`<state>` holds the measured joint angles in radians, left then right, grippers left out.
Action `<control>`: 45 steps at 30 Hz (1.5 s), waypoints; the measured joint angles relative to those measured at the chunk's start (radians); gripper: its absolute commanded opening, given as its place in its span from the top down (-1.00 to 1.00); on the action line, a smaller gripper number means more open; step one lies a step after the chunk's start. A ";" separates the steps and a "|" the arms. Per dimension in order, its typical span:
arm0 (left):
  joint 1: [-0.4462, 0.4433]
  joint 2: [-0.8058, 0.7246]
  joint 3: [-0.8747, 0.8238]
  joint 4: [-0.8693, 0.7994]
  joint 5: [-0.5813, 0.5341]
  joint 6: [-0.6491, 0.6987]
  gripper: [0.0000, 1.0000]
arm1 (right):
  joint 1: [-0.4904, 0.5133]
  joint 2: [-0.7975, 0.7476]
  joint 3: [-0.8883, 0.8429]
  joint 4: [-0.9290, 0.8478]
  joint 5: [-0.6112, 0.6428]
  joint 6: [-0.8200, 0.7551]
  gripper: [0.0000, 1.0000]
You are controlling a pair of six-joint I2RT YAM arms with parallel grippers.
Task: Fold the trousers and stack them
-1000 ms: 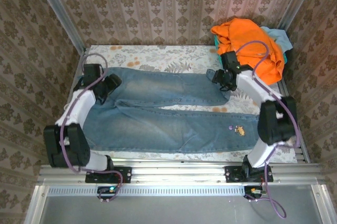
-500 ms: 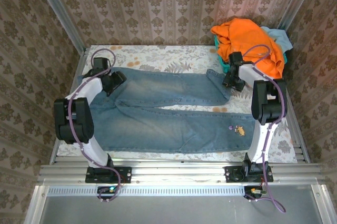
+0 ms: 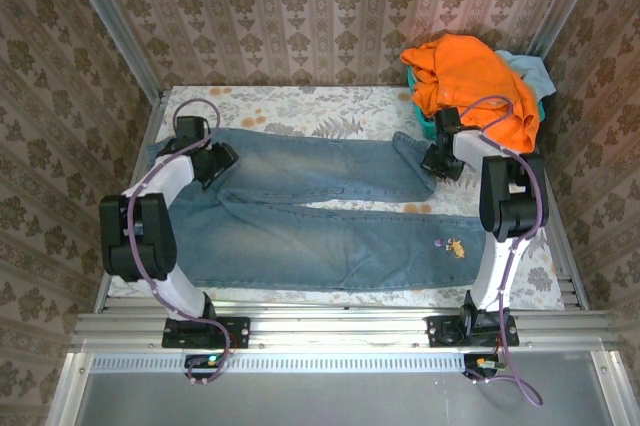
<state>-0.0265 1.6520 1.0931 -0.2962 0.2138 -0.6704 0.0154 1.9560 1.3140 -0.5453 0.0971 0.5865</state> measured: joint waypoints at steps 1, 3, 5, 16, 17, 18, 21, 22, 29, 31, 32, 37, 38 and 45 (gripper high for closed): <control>0.000 -0.013 -0.001 0.002 0.000 0.000 0.17 | -0.002 -0.029 -0.032 0.002 0.001 0.006 1.00; 0.000 -0.039 -0.003 0.008 0.000 0.001 0.17 | -0.007 -0.077 -0.085 0.004 0.001 0.018 1.00; 0.000 -0.060 -0.011 0.014 0.003 0.001 0.18 | -0.017 -0.117 -0.138 0.006 0.001 0.023 1.00; -0.009 -0.086 -0.072 0.013 -0.002 0.013 0.08 | 0.102 -0.284 -0.194 -0.037 0.068 -0.080 -0.05; -0.021 -0.086 -0.072 0.008 -0.014 0.018 0.02 | 0.144 -0.282 -0.143 -0.042 0.093 -0.107 -0.10; -0.038 -0.086 -0.072 0.004 -0.032 0.024 -0.05 | 0.180 -0.273 -0.093 -0.048 0.115 -0.132 -0.13; -0.118 -0.075 -0.056 -0.035 -0.091 0.058 -0.24 | 0.260 -0.198 0.085 -0.066 0.176 -0.204 -0.22; -0.143 -0.060 -0.038 -0.054 -0.111 0.070 -0.28 | 0.276 -0.156 0.150 -0.069 0.202 -0.230 -0.26; -0.213 0.131 0.150 -0.133 -0.209 0.142 -0.29 | 0.266 0.140 0.421 -0.143 0.283 -0.343 -0.28; -0.208 0.170 0.161 -0.135 -0.212 0.148 -0.29 | 0.254 0.210 0.476 -0.174 0.284 -0.360 -0.23; -0.208 0.183 0.158 -0.141 -0.212 0.149 -0.28 | 0.248 0.240 0.499 -0.187 0.283 -0.368 -0.20; -0.199 0.191 0.117 -0.139 -0.211 0.149 0.01 | 0.224 0.298 0.518 -0.225 0.265 -0.378 0.23; -0.196 0.191 0.109 -0.136 -0.210 0.152 0.20 | 0.218 0.299 0.518 -0.231 0.261 -0.372 0.43; -0.161 0.163 -0.008 -0.054 -0.187 0.119 1.00 | 0.184 0.248 0.418 -0.179 0.274 -0.304 1.00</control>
<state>-0.1879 1.8145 1.0847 -0.3500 0.0265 -0.5510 0.1997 2.2044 1.7321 -0.7246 0.3706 0.2821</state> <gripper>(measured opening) 0.045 0.070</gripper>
